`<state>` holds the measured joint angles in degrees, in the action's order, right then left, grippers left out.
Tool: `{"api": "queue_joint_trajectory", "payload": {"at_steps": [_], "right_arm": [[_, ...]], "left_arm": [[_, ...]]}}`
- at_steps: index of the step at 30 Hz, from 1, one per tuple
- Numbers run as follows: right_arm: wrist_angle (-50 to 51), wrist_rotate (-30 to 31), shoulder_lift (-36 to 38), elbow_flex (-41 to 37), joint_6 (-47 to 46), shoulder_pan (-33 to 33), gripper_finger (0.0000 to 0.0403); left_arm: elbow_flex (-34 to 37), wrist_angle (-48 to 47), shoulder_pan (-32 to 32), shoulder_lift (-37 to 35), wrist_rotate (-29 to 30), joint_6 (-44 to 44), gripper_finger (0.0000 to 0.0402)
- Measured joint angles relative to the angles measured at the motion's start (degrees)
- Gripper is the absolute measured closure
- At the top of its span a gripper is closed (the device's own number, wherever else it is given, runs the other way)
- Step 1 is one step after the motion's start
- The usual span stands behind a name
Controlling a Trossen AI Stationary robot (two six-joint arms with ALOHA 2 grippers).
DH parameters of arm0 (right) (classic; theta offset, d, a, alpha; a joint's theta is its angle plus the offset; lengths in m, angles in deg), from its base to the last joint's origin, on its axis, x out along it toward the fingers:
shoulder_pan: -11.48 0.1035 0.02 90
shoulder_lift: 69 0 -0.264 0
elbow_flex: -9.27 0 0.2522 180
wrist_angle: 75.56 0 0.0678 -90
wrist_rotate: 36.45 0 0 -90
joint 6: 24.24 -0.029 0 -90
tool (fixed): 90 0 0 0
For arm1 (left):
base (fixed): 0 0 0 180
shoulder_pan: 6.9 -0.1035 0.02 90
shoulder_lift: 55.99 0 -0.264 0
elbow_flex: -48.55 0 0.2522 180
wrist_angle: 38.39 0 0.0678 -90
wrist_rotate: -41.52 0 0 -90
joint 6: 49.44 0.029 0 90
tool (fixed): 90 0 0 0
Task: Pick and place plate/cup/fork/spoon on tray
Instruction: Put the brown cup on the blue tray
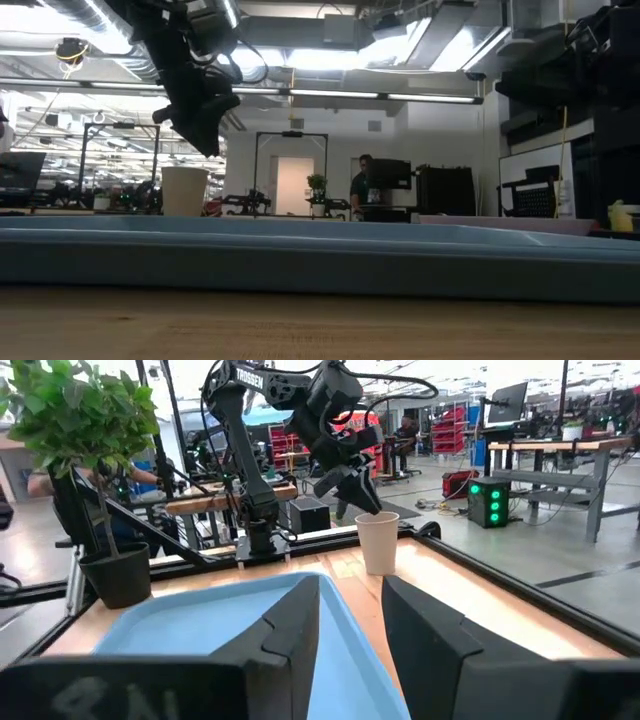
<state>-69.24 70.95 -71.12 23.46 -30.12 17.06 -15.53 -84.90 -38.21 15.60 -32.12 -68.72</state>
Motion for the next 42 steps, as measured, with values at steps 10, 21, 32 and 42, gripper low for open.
{"api": "queue_joint_trajectory", "payload": {"at_steps": [10,21,32,42], "right_arm": [[0.0,0.0,0.0,0.0,0.1,0.0,0.0286],[0.0,0.0,0.0,0.0,0.1,0.0,0.0286],[0.0,0.0,0.0,0.0,0.1,0.0,0.0286],[0.0,0.0,0.0,0.0,0.1,0.0,0.0286]], "left_arm": [[0.0,0.3,-4.4,0.4,1.2,-7.4,0.0305],[-0.1,0.5,-5.8,5.5,-0.9,-7.4,0.0305],[0.0,0.2,-5.1,10.1,-1.2,-7.1,0.0307],[0.0,3.4,-1.3,10.3,0.5,-4.0,0.0394]]}}
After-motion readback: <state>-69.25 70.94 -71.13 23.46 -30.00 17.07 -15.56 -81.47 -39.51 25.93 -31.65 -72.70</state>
